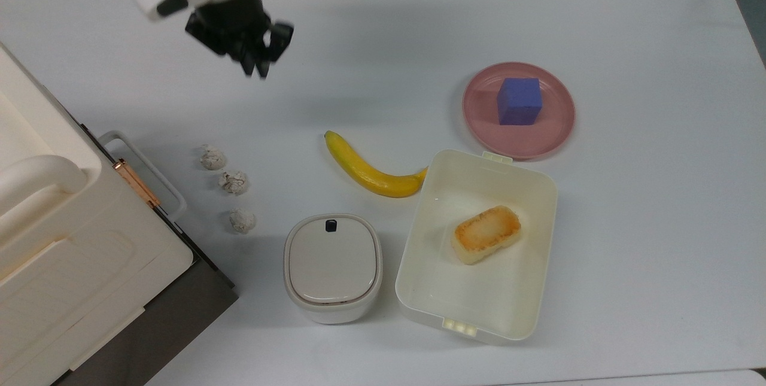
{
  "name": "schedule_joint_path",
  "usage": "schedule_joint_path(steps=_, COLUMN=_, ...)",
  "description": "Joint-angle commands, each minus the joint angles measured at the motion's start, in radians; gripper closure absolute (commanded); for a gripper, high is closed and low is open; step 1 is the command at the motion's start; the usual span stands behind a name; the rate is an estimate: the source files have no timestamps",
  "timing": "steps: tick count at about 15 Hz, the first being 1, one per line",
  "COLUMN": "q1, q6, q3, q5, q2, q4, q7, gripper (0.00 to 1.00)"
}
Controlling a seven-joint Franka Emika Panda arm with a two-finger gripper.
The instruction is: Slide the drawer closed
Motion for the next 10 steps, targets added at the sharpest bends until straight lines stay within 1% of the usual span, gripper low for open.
schedule_joint_path(steps=1, q1=0.043, q6=-0.108, q3=-0.011, q5=0.033, q2=-0.102, q4=-0.025, q7=-0.159, gripper=0.25)
schedule_joint_path(steps=2, q1=0.054, q6=-0.129, q3=-0.011, q5=0.033, q2=-0.118, q4=-0.025, q7=-0.165, gripper=0.0)
schedule_joint_path(steps=4, q1=0.092, q6=-0.143, q3=-0.012, q5=0.03, q2=-0.135, q4=-0.025, q7=-0.161, gripper=0.0)
schedule_joint_path(steps=10, q1=0.092, q6=-0.13, q3=-0.015, q5=0.028, q2=-0.129, q4=-0.025, q7=-0.156, gripper=0.0)
